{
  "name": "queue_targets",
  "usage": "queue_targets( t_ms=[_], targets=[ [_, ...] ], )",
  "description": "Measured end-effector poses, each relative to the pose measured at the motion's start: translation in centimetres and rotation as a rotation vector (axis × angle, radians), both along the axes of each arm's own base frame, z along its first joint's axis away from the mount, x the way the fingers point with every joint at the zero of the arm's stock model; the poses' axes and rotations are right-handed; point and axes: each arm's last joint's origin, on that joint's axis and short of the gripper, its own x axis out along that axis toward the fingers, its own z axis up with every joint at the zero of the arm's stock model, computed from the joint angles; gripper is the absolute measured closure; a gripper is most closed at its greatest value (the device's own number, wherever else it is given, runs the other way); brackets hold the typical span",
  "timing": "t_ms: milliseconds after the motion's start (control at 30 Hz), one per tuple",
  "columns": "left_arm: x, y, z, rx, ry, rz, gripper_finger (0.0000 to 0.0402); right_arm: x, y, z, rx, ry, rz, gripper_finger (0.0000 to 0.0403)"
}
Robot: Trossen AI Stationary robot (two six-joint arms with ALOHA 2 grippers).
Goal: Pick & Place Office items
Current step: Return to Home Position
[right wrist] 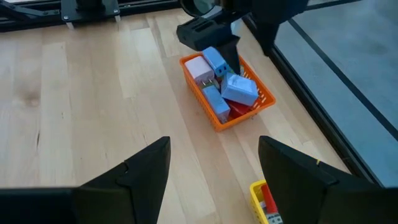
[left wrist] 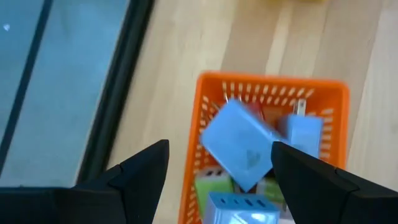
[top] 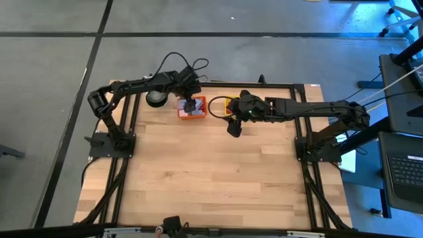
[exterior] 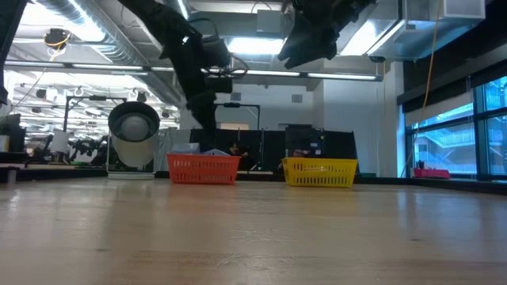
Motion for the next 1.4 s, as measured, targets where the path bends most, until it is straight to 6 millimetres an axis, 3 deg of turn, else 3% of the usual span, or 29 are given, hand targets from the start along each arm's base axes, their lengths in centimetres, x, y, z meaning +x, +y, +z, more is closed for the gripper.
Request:
queue_targets(
  t_ms=[267, 400, 600, 800, 967, 1400],
  targets=[
    [0.8, -0.5, 4.0, 0.082, -0.136, -0.007, 0.0123, 0.1, -0.3, 0.3, -0.082, -0.022, -0.052, 0.0158],
    [0.2, -1.9, 8.3, 0.137, -0.352, -0.02, 0.0123, -0.1, -0.6, 1.7, -0.155, -0.113, -0.14, 0.0158],
    [-3.5, -4.6, 14.9, 0.207, -0.632, -0.024, 0.0123, -1.8, -0.9, 5.6, -0.122, -0.342, -0.036, 0.0158],
    [-7.8, -8.1, 17.9, 0.193, -0.801, -0.061, 0.0123, -4.7, -0.8, 8.5, -0.14, -0.442, 0.035, 0.0158],
    [-10.9, -11.4, 18.1, 0.14, -0.888, -0.137, 0.0123, -7.4, -0.5, 10.0, -0.137, -0.472, 0.029, 0.0158],
    [-16.3, -17.4, 12.9, 0.011, -0.985, -0.286, 0.0123, -12.8, 2.1, 10.9, -0.049, -0.422, 0.091, 0.0158]
  ],
)
